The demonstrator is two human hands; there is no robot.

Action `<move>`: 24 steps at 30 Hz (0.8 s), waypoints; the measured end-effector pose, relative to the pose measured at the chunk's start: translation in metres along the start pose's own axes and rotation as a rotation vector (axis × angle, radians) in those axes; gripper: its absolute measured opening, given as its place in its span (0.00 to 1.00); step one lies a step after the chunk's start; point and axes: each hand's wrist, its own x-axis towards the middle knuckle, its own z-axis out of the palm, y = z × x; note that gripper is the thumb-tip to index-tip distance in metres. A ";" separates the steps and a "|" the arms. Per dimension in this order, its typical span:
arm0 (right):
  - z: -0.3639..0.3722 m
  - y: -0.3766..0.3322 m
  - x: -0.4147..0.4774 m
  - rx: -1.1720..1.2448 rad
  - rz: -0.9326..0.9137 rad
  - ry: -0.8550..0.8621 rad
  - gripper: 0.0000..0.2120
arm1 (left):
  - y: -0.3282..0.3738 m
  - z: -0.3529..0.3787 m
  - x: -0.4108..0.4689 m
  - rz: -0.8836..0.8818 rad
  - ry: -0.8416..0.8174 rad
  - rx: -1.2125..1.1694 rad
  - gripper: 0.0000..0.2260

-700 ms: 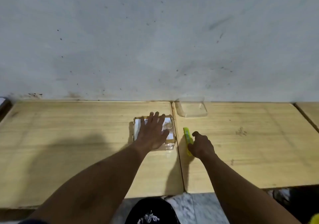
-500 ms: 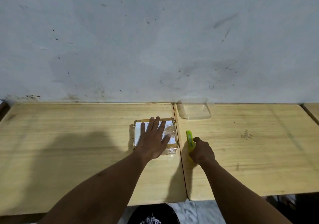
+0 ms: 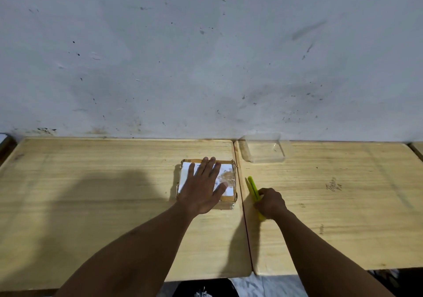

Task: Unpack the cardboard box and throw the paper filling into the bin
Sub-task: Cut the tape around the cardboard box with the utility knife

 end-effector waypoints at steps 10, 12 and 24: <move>-0.035 -0.007 -0.006 0.175 -0.153 -0.027 0.18 | 0.009 -0.001 -0.002 -0.043 -0.021 -0.041 0.30; -0.037 -0.011 -0.009 0.245 -0.180 -0.096 0.18 | 0.010 -0.002 -0.002 -0.053 -0.027 -0.046 0.30; -0.051 -0.031 -0.035 0.458 -0.282 -0.179 0.10 | 0.021 -0.003 0.004 -0.121 -0.023 -0.014 0.30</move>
